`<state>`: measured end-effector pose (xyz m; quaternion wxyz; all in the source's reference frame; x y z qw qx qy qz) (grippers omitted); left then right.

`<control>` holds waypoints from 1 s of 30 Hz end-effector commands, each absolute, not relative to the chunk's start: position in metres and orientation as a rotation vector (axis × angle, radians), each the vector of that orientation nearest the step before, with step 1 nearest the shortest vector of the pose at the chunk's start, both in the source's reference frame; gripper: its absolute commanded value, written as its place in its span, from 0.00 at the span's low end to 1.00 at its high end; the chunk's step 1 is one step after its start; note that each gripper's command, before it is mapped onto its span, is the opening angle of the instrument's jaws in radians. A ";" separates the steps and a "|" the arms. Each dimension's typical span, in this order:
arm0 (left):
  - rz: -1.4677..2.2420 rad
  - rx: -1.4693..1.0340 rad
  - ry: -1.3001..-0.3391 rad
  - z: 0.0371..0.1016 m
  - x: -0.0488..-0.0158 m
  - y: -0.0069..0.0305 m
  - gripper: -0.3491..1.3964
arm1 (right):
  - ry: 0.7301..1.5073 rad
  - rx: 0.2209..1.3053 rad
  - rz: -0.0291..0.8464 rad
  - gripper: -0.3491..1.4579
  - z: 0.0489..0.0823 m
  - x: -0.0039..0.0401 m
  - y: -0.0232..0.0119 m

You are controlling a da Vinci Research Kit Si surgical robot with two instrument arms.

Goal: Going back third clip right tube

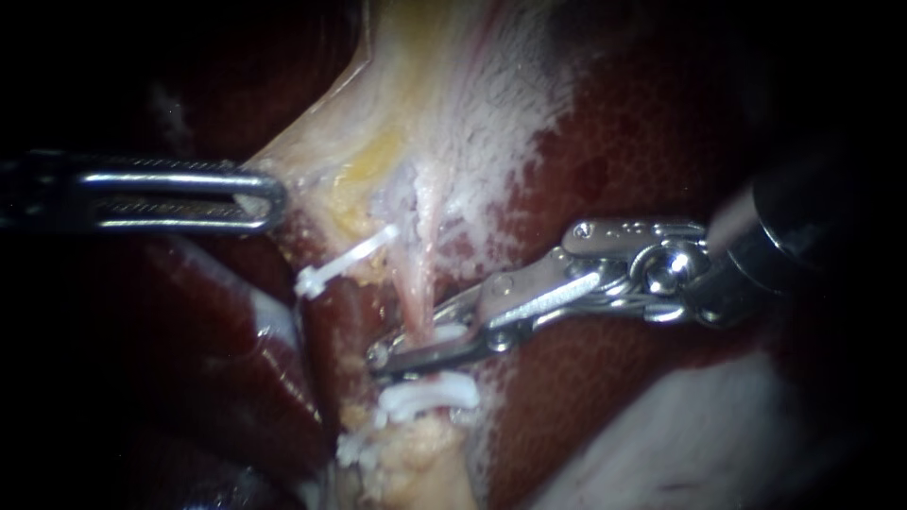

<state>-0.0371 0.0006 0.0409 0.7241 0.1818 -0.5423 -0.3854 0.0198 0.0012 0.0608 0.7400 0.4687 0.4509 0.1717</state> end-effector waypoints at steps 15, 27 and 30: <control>-0.850 0.401 -1.197 0.0409 -0.0370 0.0006 0.00 | 1.025 0.962 0.330 0.28 0.0608 0.0198 0.0012; -0.850 0.402 -1.198 0.0409 -0.0370 0.0006 0.00 | 1.105 0.777 0.205 0.50 0.0610 0.0190 0.0025; -0.850 0.402 -1.198 0.0409 -0.0369 0.0006 0.00 | 1.109 0.760 0.207 0.51 0.0607 0.0181 0.0027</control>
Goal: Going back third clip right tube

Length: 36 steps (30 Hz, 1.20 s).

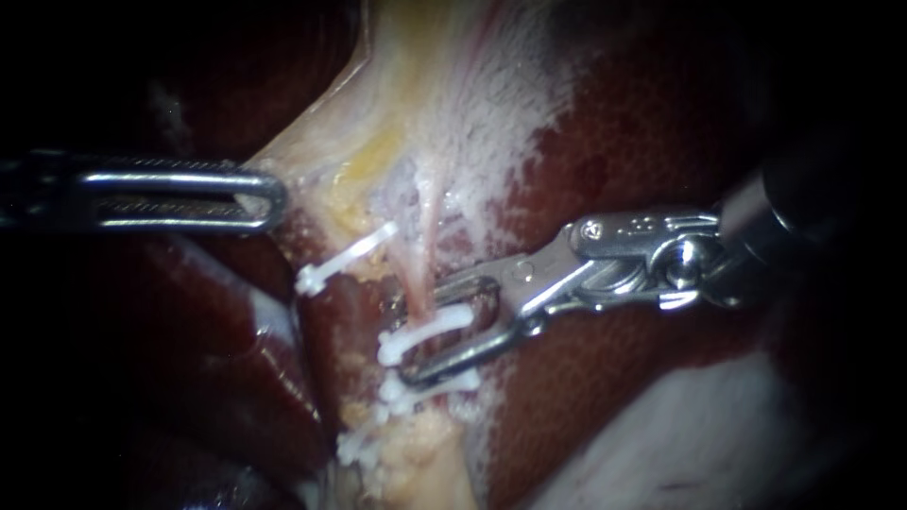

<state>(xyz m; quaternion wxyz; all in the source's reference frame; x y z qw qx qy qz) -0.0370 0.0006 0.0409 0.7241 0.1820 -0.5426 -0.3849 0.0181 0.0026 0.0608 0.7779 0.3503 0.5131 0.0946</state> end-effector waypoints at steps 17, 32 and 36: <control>-0.849 0.401 -1.198 0.0419 -0.0364 0.0011 0.00 | 1.117 0.673 0.243 0.52 0.0580 0.0101 0.0039; -0.851 0.392 -1.196 0.0437 -0.0359 0.0015 0.00 | 1.116 0.630 0.264 0.52 0.0555 0.0065 0.0053; -0.849 0.389 -1.196 0.0449 -0.0359 0.0015 0.00 | 1.116 0.629 0.263 0.52 0.0554 0.0066 0.0050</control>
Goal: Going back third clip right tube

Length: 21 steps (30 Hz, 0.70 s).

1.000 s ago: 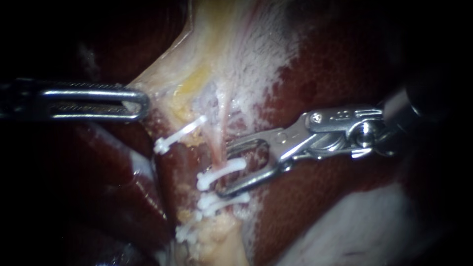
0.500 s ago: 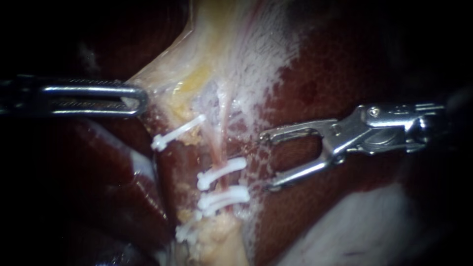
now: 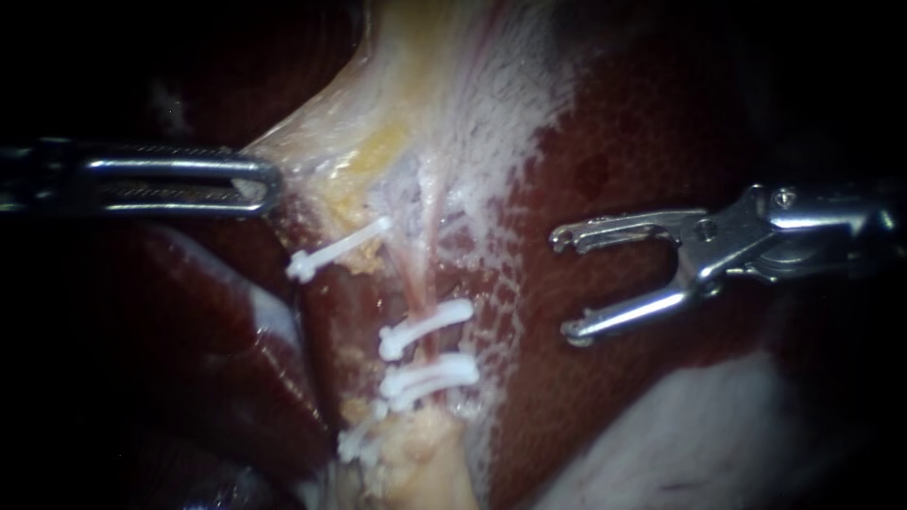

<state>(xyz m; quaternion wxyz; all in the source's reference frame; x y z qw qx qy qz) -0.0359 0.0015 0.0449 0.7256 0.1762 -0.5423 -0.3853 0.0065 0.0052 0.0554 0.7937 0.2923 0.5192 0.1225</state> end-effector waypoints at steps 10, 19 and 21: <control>-0.848 0.382 -1.179 0.0491 -0.0367 0.0011 0.00 | 1.117 0.631 0.261 0.52 0.0554 0.0067 0.0048; -0.841 0.395 -1.153 0.0524 -0.0395 0.0000 0.00 | 1.117 0.631 0.260 0.52 0.0553 0.0066 0.0046; -0.837 0.397 -1.152 0.0527 -0.0400 -0.0001 0.00 | 1.117 0.631 0.260 0.52 0.0552 0.0066 0.0046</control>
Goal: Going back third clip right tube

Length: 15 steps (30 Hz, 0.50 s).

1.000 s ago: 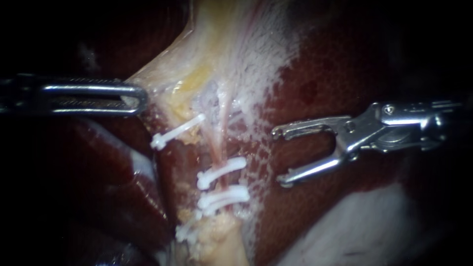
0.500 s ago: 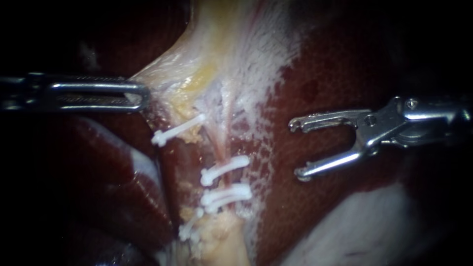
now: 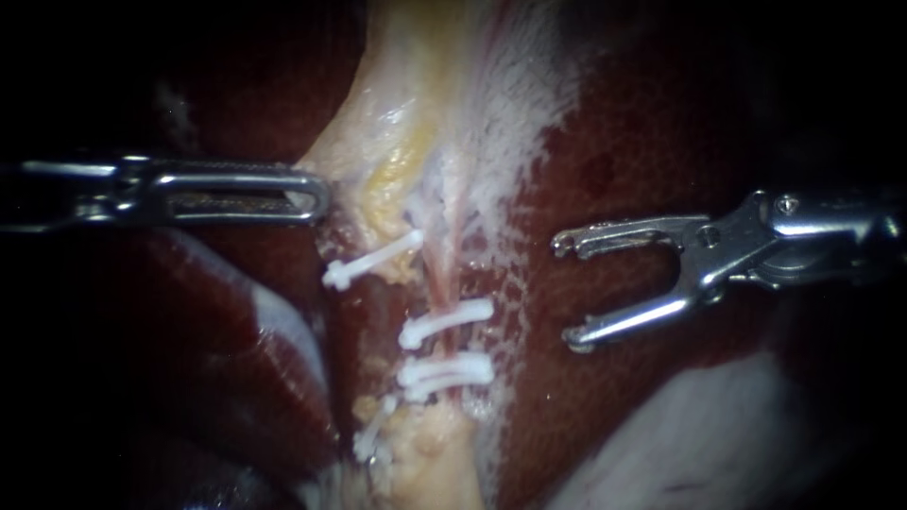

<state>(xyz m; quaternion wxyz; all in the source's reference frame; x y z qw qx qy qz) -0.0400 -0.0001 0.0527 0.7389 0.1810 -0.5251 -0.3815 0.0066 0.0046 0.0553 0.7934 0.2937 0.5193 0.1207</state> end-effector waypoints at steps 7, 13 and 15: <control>-0.835 0.399 -1.152 0.0527 -0.0403 -0.0001 0.00 | 1.117 0.631 0.260 0.52 0.0552 0.0065 0.0046; -0.835 0.399 -1.149 0.0527 -0.0404 -0.0001 0.00 | 1.117 0.631 0.260 0.52 0.0551 0.0065 0.0045; -0.835 0.399 -1.149 0.0527 -0.0404 -0.0001 0.00 | 1.117 0.631 0.260 0.52 0.0551 0.0065 0.0045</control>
